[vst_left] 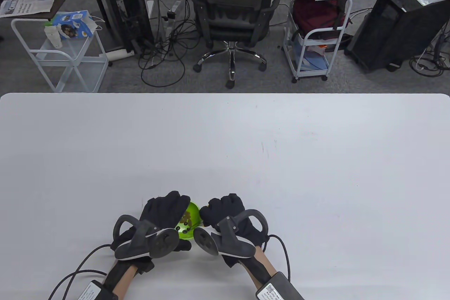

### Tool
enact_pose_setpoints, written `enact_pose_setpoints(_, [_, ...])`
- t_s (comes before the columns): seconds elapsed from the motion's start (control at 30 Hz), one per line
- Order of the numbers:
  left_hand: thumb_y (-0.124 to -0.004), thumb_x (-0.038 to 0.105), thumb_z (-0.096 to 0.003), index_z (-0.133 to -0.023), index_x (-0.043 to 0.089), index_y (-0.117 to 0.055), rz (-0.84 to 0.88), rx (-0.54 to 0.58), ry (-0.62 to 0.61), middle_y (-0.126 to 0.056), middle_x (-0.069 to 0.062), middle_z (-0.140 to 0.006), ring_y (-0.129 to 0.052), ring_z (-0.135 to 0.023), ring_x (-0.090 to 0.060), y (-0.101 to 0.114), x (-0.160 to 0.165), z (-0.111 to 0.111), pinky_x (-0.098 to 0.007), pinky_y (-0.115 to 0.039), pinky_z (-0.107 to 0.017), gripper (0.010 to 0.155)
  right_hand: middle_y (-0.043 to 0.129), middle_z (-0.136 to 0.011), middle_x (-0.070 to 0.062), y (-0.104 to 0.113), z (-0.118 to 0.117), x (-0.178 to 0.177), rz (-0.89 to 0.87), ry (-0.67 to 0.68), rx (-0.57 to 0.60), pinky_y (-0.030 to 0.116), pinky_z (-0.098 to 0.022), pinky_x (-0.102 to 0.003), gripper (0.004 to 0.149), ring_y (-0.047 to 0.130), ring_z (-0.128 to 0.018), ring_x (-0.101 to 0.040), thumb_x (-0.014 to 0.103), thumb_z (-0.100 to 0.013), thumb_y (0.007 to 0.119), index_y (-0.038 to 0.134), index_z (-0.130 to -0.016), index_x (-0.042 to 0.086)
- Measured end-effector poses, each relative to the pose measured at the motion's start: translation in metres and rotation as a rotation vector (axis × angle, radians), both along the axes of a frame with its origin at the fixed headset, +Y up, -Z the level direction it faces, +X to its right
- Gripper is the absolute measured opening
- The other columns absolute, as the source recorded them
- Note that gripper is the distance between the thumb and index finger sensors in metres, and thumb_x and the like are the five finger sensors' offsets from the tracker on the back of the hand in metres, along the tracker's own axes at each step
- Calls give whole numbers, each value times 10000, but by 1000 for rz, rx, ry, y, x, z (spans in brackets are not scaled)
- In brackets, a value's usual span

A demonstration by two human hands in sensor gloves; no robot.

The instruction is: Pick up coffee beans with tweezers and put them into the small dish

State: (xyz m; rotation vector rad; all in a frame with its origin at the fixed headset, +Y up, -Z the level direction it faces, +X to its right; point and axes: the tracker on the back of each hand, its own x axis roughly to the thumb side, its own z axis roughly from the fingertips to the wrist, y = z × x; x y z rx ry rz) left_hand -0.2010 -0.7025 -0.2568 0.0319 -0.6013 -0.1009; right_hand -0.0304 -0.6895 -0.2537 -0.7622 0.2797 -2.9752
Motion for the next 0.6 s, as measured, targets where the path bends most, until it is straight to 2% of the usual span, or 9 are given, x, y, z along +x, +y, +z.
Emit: enact_pose_setpoints(0.6, [-734, 718, -337, -1196, 83, -469, 4, -2, 4, -584, -262, -1234, -814, -996, -462, 0, -1, 0, -670, -678, -752, 1101, 823, -717, 14, 12, -9, 37, -188, -70, -50, 654, -732, -607, 403, 873, -553, -225, 342, -463, 647, 752, -846, 272])
